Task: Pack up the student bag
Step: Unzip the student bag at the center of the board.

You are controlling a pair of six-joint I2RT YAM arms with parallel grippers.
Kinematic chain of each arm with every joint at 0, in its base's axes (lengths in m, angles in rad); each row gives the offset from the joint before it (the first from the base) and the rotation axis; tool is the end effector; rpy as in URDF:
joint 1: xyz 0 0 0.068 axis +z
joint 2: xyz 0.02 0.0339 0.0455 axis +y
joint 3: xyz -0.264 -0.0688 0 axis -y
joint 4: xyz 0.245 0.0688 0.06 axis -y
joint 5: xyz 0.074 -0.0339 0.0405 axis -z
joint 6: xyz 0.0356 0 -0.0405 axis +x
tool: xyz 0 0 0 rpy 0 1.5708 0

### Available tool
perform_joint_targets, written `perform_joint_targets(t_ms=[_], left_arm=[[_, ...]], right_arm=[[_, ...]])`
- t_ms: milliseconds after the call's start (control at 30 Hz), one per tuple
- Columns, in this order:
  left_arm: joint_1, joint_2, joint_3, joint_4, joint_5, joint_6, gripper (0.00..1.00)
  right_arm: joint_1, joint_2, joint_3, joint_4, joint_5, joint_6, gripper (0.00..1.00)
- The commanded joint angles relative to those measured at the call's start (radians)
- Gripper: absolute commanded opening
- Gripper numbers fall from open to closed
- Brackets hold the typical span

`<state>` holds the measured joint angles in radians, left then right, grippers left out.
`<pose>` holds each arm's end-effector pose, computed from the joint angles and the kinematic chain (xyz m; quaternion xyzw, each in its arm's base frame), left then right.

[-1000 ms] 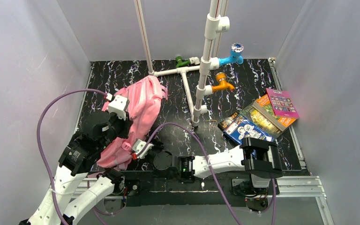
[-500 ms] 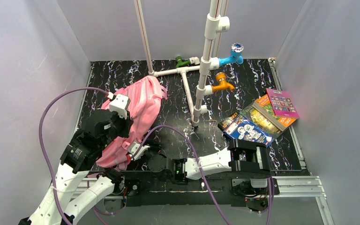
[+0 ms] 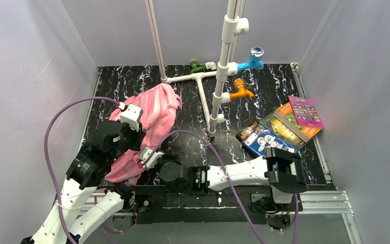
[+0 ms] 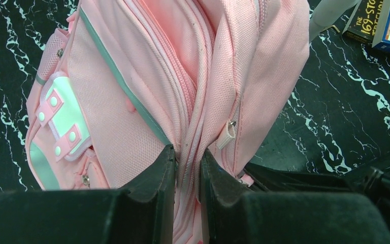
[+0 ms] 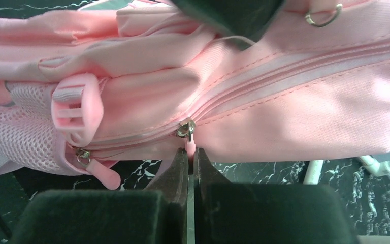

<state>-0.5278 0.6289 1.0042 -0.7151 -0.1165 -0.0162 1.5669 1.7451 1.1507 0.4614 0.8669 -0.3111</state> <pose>0.1019 -0.0546 0.3780 0.1737 0.7971 -0.1091 0.5680 0.0287 0.3984 0.2731 -0.3878 0.6265 0.0953 0.6693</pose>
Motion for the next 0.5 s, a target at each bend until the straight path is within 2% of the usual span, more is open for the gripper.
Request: perform_joint_targets(t_ms=[0,100,267,467], left_arm=[[0.000,-0.024,-0.004,0.017,0.002,0.009,0.00],[0.000,-0.026,-0.010,0.014,0.022,0.005,0.00],[0.000,-0.034,-0.014,0.008,0.051,0.012,0.00],[-0.015,-0.056,-0.057,0.019,0.142,0.174,0.00]], right_arm=[[-0.081,-0.117,0.118,-0.199,-0.076,0.227,0.01],[-0.149,-0.139,0.148,-0.302,-0.176,0.347,0.01],[-0.199,-0.199,0.146,-0.343,-0.189,0.360,0.01],[-0.275,-0.241,0.189,-0.447,-0.212,0.364,0.01]])
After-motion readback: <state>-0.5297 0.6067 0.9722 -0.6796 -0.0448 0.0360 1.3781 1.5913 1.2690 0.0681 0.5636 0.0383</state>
